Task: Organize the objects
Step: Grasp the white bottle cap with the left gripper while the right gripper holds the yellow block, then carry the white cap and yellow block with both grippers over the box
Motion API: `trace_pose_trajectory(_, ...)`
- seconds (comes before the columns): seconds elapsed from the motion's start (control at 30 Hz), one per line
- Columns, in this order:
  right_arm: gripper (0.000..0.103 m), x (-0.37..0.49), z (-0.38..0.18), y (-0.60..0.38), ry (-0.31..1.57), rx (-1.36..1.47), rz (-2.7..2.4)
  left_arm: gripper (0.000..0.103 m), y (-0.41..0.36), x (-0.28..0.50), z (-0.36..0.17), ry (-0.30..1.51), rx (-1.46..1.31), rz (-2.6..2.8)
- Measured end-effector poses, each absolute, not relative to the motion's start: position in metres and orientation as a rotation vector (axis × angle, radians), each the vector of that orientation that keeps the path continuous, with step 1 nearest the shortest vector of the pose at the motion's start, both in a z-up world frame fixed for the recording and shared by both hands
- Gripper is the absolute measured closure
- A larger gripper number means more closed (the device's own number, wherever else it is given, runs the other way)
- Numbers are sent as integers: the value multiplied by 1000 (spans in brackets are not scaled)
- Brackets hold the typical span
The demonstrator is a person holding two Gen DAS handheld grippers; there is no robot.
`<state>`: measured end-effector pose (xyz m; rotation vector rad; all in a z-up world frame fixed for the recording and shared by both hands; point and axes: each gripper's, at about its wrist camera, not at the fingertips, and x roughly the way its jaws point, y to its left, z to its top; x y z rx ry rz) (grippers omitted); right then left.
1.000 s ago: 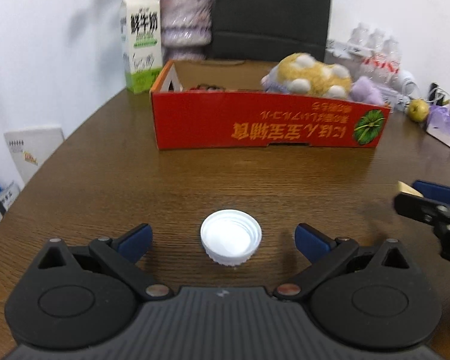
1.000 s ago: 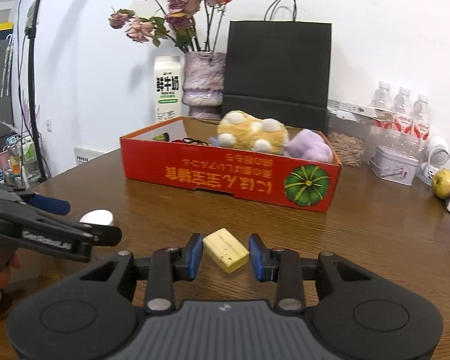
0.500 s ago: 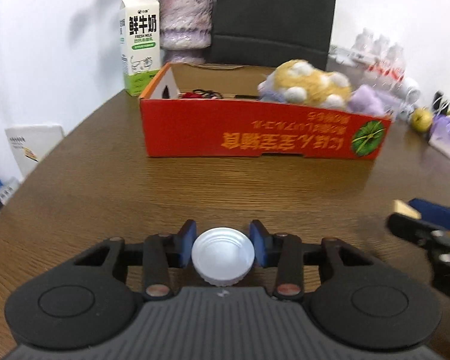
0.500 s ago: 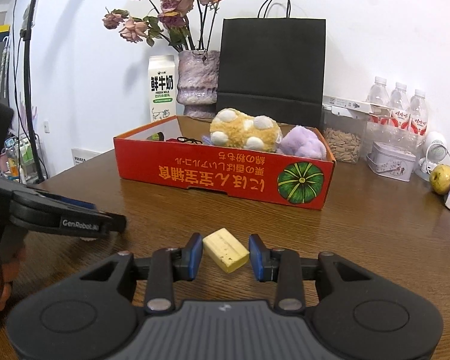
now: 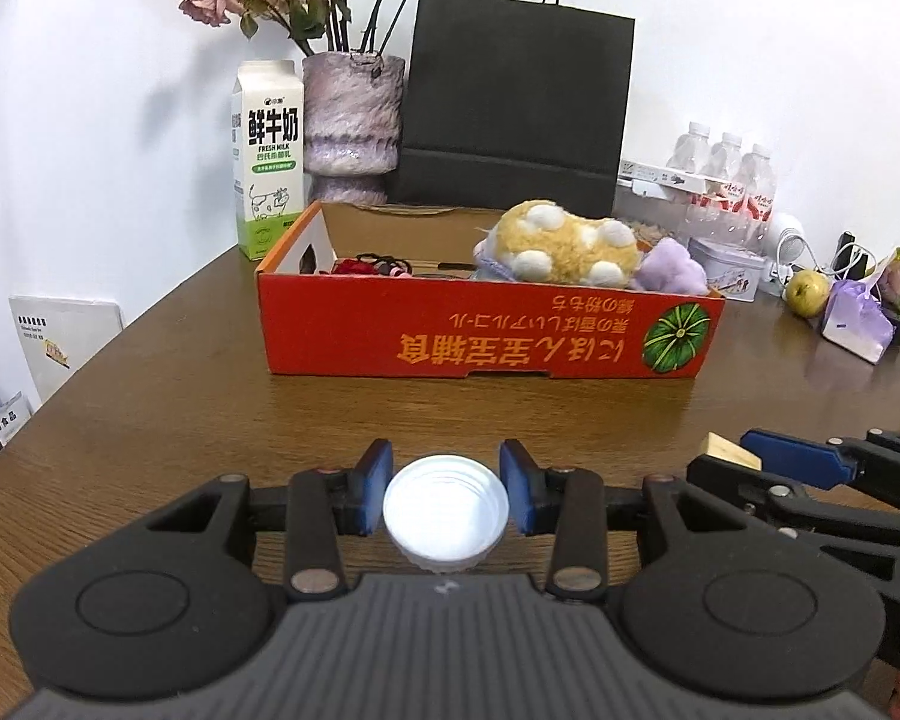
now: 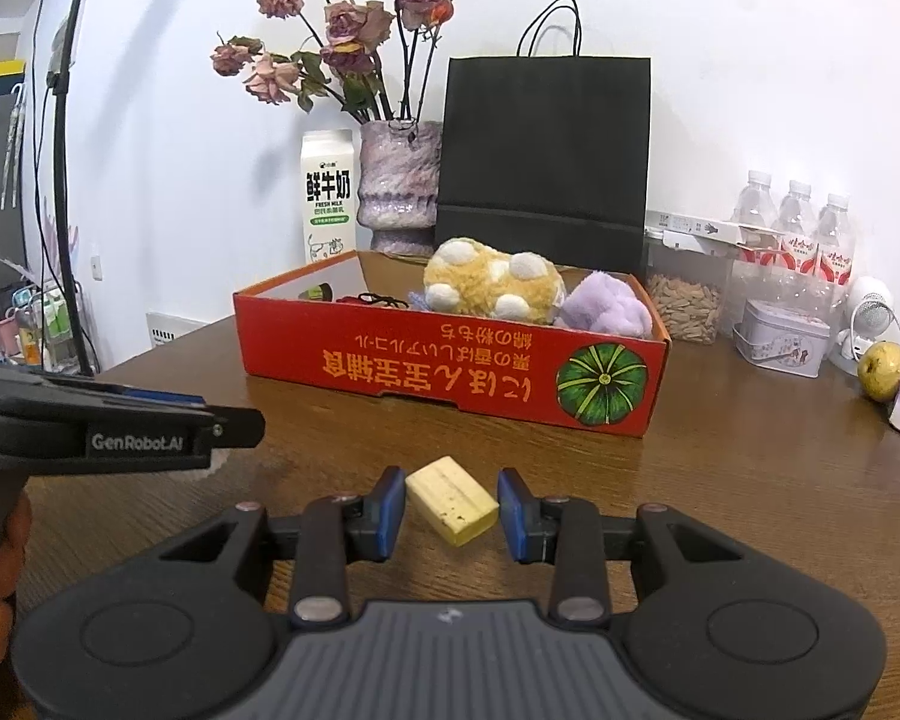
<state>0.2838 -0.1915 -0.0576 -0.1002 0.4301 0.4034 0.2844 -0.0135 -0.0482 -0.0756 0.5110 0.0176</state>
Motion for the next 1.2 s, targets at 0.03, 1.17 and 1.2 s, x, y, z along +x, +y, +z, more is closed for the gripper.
trace_pose_trajectory(0.03,71,283,-57,-192,426,-97,404,63,-14,283,-47,505,-75,24)
trace_pose_trajectory(1.17,71,335,-13,-182,229,-21,422,63,-16,340,8,350,-155,98)
trace_pose_trajectory(1.2,71,339,-12,-182,223,-20,423,63,-15,343,8,346,-160,100)
